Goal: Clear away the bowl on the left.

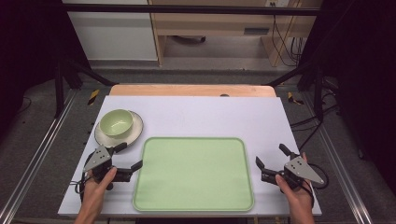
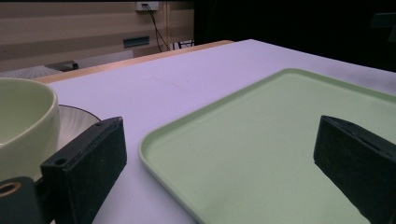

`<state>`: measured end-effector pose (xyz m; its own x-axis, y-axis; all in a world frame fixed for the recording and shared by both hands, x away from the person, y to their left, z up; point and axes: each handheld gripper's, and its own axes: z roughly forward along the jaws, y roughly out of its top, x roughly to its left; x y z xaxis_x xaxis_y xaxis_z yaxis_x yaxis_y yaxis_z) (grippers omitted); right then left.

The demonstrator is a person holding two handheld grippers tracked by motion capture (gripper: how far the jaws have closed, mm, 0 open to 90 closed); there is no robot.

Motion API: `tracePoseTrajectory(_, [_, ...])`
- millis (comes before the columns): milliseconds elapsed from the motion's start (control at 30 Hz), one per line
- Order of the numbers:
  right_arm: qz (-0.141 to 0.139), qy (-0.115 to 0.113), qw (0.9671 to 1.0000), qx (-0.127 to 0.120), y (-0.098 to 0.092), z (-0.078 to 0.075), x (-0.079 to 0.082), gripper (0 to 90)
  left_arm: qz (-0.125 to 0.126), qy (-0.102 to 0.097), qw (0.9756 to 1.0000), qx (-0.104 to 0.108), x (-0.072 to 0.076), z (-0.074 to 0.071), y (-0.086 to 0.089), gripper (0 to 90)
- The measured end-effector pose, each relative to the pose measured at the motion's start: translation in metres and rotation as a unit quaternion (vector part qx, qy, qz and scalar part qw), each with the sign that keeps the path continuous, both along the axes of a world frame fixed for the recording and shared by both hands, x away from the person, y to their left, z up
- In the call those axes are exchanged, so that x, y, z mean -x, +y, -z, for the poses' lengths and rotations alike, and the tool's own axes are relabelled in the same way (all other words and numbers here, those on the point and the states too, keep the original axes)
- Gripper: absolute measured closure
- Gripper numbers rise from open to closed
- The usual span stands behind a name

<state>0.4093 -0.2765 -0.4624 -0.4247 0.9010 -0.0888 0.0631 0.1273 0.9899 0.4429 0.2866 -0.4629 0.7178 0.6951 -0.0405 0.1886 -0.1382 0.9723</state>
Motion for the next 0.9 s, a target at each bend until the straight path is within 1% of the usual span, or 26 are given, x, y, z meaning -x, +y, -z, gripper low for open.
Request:
tracePoseTrajectory(100, [-0.003,-0.001,1.0000,0.001,0.001,0.000,0.001,3.4,-0.003,0.002,1.0000,0.001,0.000,-0.001,0.000,2.5])
tracePoseTrajectory(133, [-0.004,0.000,1.0000,0.002,0.002,0.000,0.000,3.4,-0.004,-0.003,1.0000,-0.001,0.002,-0.004,0.000,2.4])
tracePoseTrajectory(267, [-0.004,0.000,1.0000,0.006,0.005,0.000,0.000,3.4,-0.007,-0.009,0.9999,-0.006,0.003,-0.008,0.002,2.2])
tracePoseTrajectory(300, [-0.004,-0.001,1.0000,0.006,0.005,-0.001,0.001,3.4,-0.007,-0.002,1.0000,0.004,0.002,-0.011,0.003,2.2])
tracePoseTrajectory(333, [-0.004,-0.001,1.0000,0.006,0.005,-0.001,0.001,3.4,-0.007,-0.002,1.0000,0.004,0.002,-0.011,0.003,2.2])
tracePoseTrajectory(367, [-0.004,-0.001,1.0000,0.007,0.006,-0.001,0.001,3.4,-0.008,-0.001,0.9999,0.010,0.002,-0.013,0.004,2.2])
tracePoseTrajectory(433, [-0.001,-0.001,1.0000,0.010,0.006,-0.001,0.001,3.4,-0.014,-0.007,0.9998,0.013,0.000,-0.019,0.006,2.2])
tracePoseTrajectory(467, [-0.001,-0.001,1.0000,0.010,0.005,-0.001,0.001,3.3,-0.019,-0.016,0.9996,0.009,-0.001,-0.027,0.010,2.2])
tracePoseTrajectory(500, [-0.001,-0.001,1.0000,0.010,0.005,-0.001,0.001,3.3,-0.019,-0.016,0.9996,0.009,-0.001,-0.027,0.010,2.3])
tracePoseTrajectory(567, [0.000,0.002,1.0000,0.007,0.005,0.000,0.000,3.0,-0.025,-0.025,0.9993,0.011,-0.003,-0.034,0.013,2.3])
tracePoseTrajectory(700, [0.005,0.007,1.0000,0.003,0.004,0.000,0.000,2.9,-0.032,-0.037,0.9987,-0.012,-0.014,-0.044,0.018,2.2])
tracePoseTrajectory(800, [0.010,0.017,0.9998,-0.003,0.004,-0.003,0.002,2.7,-0.041,-0.044,0.9981,-0.016,-0.026,-0.053,0.022,2.4])
tracePoseTrajectory(900, [0.015,0.015,0.9998,-0.005,0.004,-0.004,0.002,2.6,-0.052,-0.053,0.9971,-0.015,-0.040,-0.065,0.026,2.4])
